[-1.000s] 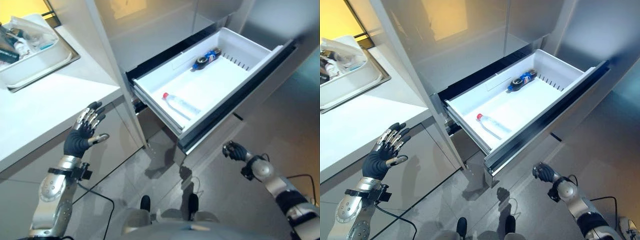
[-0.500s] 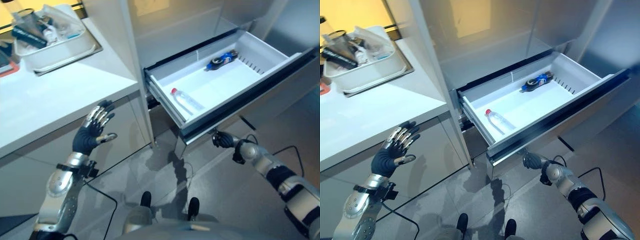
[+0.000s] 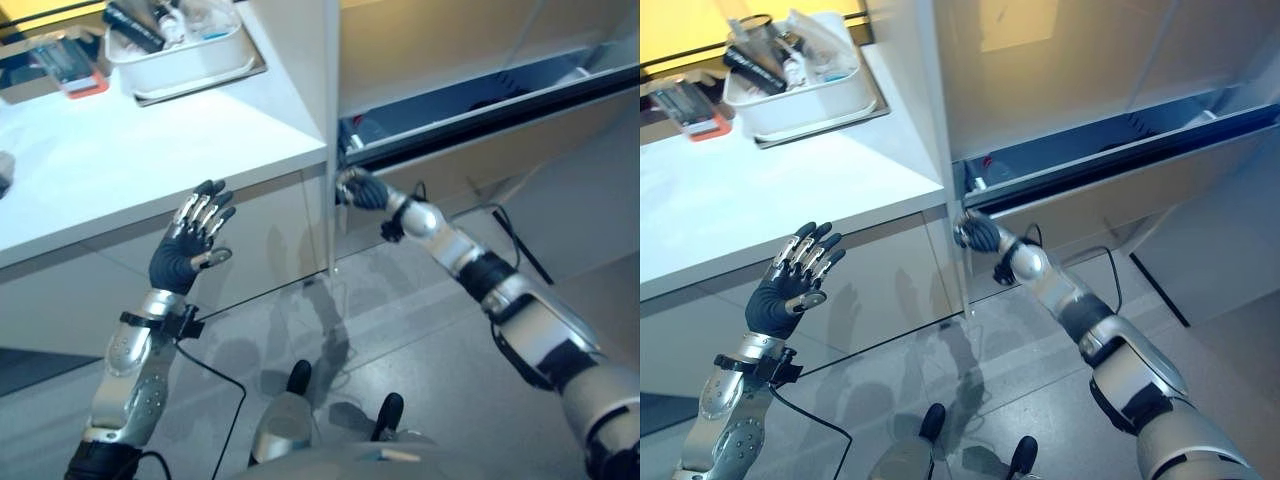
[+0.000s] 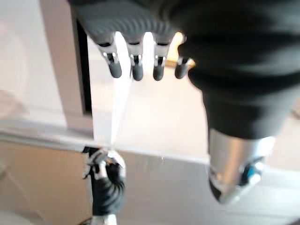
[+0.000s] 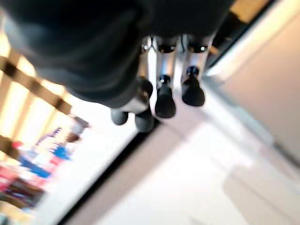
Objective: Take the drinks into the refrigerator
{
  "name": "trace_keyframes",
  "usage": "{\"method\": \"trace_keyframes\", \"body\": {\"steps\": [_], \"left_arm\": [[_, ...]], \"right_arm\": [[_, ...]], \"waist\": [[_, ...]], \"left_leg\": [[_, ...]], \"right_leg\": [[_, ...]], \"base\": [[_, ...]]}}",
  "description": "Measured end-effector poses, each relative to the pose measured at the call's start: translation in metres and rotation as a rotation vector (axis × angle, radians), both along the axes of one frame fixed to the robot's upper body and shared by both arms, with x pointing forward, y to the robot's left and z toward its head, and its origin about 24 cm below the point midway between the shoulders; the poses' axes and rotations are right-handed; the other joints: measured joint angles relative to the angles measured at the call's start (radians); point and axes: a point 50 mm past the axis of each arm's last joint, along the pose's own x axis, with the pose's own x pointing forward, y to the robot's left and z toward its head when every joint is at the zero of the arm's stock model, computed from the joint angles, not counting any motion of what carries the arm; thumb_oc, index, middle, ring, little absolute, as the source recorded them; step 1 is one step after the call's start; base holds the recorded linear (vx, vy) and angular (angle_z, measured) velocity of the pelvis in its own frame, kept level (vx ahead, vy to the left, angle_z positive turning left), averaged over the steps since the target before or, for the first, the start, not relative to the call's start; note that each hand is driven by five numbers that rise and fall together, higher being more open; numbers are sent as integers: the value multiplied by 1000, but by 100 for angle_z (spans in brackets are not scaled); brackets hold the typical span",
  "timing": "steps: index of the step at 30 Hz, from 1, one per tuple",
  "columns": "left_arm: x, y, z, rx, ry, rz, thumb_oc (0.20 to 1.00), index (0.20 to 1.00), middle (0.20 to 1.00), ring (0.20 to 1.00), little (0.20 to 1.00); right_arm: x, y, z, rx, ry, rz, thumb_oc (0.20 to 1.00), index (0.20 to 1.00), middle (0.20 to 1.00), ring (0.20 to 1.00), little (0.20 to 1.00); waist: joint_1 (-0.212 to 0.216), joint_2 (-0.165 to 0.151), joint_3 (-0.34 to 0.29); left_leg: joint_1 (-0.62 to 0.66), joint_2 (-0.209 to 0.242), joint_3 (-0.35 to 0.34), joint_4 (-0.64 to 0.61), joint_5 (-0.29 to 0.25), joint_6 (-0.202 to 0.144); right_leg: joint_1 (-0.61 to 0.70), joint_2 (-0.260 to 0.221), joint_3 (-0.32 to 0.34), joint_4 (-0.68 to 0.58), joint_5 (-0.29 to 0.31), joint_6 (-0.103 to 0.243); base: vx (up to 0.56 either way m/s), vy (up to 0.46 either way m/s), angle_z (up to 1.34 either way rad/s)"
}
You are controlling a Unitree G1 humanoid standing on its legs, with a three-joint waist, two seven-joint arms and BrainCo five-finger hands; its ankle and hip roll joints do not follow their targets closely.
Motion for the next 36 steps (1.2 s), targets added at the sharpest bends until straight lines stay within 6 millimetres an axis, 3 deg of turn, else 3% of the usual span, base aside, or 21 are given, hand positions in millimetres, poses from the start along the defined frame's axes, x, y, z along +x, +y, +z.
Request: {"method": "trace_keyframes", "body": {"steps": [3,5,7,10,11,14,15,16,17,18,21,24,26,27,29,30,31,33,34,36], "left_arm": [[0,0,1,3,-9,8,1000,1000,1000,1000,1000],[-1,3,1,7,-9,24,1000,1000,1000,1000,1000],[-2,4,1,21,-11,37,1000,1000,1000,1000,1000],[-3,6,0,46,-8,54,1000,1000,1000,1000,1000],[-6,8,3,52,-28,66,1000,1000,1000,1000,1000],[-13,17,0,75,-23,123,1000,1000,1000,1000,1000],[-14,18,0,75,-21,131,1000,1000,1000,1000,1000],[-15,20,-3,81,-19,158,1000,1000,1000,1000,1000],[-15,20,-5,81,-12,164,1000,1000,1000,1000,1000],[-15,20,-9,76,0,171,1000,1000,1000,1000,1000],[-15,23,-23,96,53,200,1000,1000,1000,1000,1000],[-22,27,-56,143,180,219,1000,1000,1000,1000,1000],[-34,33,-100,201,368,240,1000,1000,1000,1000,1000],[-37,34,-112,217,422,244,1000,1000,1000,1000,1000],[-59,34,-161,254,656,267,1000,1000,1000,1000,1000],[-64,34,-173,279,714,271,1000,1000,1000,1000,1000],[-83,36,-202,316,875,297,1000,1000,1000,1000,1000],[-106,35,-226,306,1033,337,1000,1000,1000,1000,1000],[-133,34,-250,293,1225,381,1000,1000,1000,1000,1000],[-170,31,-267,320,1438,396,1000,1000,1000,1000,1000]], "right_arm": [[-15,-24,-47,82,146,-92,200,200,200,200,200],[-36,-61,-98,86,304,-232,200,200,200,200,200],[-58,-89,-126,99,387,-337,200,200,200,200,200],[-93,-123,-159,97,490,-461,200,200,200,200,200],[-111,-141,-168,187,500,-565,200,200,200,200,200],[-163,-182,-195,216,605,-774,200,200,200,200,200],[-172,-186,-198,213,622,-793,285,285,285,285,285],[-184,-192,-201,242,631,-829,777,777,777,777,777],[-189,-193,-203,246,642,-841,909,909,909,909,909],[-197,-193,-207,244,660,-844,1000,1000,1000,1000,1000],[-205,-189,-204,259,653,-821,1000,1000,1000,1000,1000],[-212,-189,-208,263,670,-823,1000,1000,1000,1000,1000],[-211,-187,-214,278,685,-828,1000,1000,1000,1000,1000],[-213,-187,-218,280,704,-838,1000,1000,1000,1000,1000],[-229,-186,-237,269,806,-883,1000,1000,1000,1000,1000],[-236,-186,-244,263,842,-906,1000,1000,1000,1000,1000],[-246,-183,-255,237,918,-930,1000,1000,1000,1000,1000],[-255,-180,-261,226,958,-938,1000,1000,1000,1000,1000],[-261,-178,-269,222,1012,-967,1000,1000,1000,1000,1000],[-270,-172,-277,212,1070,-978,1000,1000,1000,1000,1000]], "waist": [[-4,-17,10],[-28,-33,23],[-52,-42,29],[-109,-52,34],[-117,-48,33],[-170,-50,29],[-178,-50,29],[-197,-49,27],[-202,-49,27],[-221,-49,27],[-226,-42,18],[-238,-33,-11],[-245,-25,-35],[-244,-23,-45],[-247,-20,-60],[-250,-20,-63],[-247,-22,-77],[-250,-23,-78],[-252,-25,-83],[-273,-31,-96]], "left_leg": [[2,-12,12,-2,0,9],[7,-18,14,-2,0,14],[21,-21,18,-6,-2,18],[43,-16,40,-17,-4,19],[54,-15,39,-26,-3,19],[67,-11,55,-37,-5,21],[71,-10,62,-38,-5,21],[78,-9,65,-40,-5,21],[84,-7,67,-42,-5,21],[92,-6,67,-44,-5,21],[105,2,75,-51,-6,20],[110,4,91,-55,-6,19],[127,6,100,-64,-6,20],[127,6,100,-65,-6,20],[140,7,103,-67,-6,20],[142,7,103,-67,-6,19],[142,8,106,-67,-7,19],[146,8,112,-68,-7,19],[156,14,120,-68,-7,19],[158,14,121,-68,-15,22]], "right_leg": [[6,-11,2,0,-3,7],[13,-18,4,0,-4,12],[21,-20,6,0,-6,15],[21,-18,28,0,-4,16],[36,-19,27,0,-7,17],[32,-17,41,0,-7,17],[32,-17,47,0,-7,17],[37,-15,53,0,-5,17],[39,-14,57,0,-5,17],[47,-12,58,0,-6,16],[50,-8,65,-1,-5,14],[48,-6,76,-1,-4,12],[52,-5,87,-4,-4,13],[52,-5,87,-4,-4,13],[62,-5,87,-6,-6,13],[64,-5,87,-6,-6,13],[63,-4,87,-6,-8,12],[64,-5,90,-6,-8,12],[69,-4,98,-6,-8,12],[70,-1,100,-6,-12,10]], "base": [[-21,32,7],[0,0,0],[6,5,-7],[-5,24,-20],[-13,14,-13],[-12,2,-17],[-18,-15,-16],[-18,-14,-16],[-28,-21,-7],[-35,-23,-9],[-32,-8,-8],[-44,-1,-10],[-57,-5,-14],[-52,-13,-7],[-46,-8,-1],[-37,-6,-2],[-36,-13,-1],[-21,-12,-7],[-1,-9,-12],[17,-12,-6]]}}
